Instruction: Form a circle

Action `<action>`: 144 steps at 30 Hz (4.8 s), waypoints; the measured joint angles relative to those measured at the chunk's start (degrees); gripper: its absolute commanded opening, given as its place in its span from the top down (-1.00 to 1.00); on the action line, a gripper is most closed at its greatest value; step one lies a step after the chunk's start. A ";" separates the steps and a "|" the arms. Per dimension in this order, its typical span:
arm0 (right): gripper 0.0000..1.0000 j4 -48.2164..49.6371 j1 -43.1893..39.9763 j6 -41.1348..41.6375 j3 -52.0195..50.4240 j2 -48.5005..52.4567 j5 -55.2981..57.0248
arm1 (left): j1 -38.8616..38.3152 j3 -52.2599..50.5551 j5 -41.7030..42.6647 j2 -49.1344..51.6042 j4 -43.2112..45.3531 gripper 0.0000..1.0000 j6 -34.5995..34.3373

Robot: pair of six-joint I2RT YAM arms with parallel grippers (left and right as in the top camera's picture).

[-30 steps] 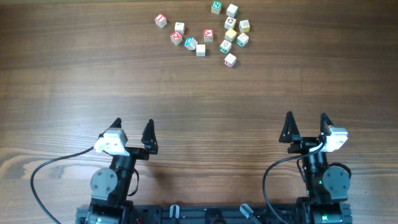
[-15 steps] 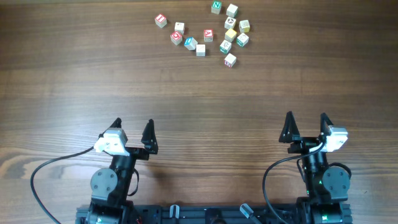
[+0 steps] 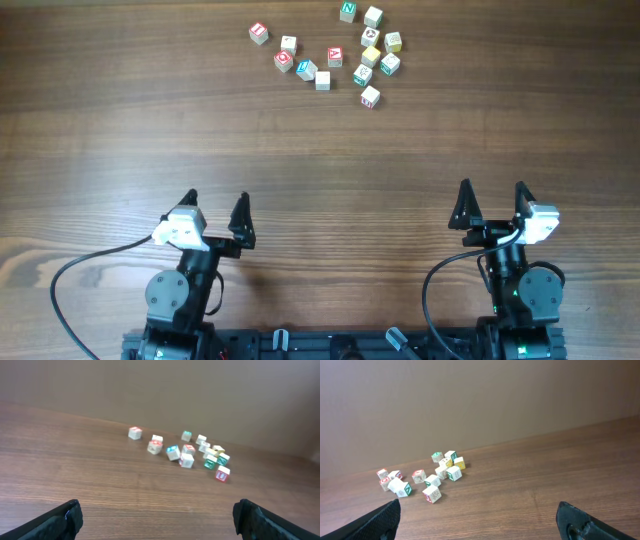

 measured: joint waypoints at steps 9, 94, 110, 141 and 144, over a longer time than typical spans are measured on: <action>-0.99 0.00 0.00 0.00 0.00 0.00 0.00 | 0.00 0.00 9.53 0.02 0.92 -1.00 -9.29; -0.99 0.00 0.00 0.00 0.00 -0.04 0.00 | -2.01 72.35 11.76 95.25 -9.22 -0.99 -16.46; -0.99 0.00 0.00 0.00 0.00 -0.04 0.00 | -8.07 75.06 8.79 110.05 2.84 -0.99 -17.81; -0.99 0.00 0.00 0.00 0.00 -0.04 0.00 | -10.64 92.19 1.92 127.27 1.36 -0.99 -20.20; -0.99 -0.02 0.00 0.00 0.00 -0.04 0.00 | -10.64 92.39 1.31 129.37 1.07 -0.99 -20.26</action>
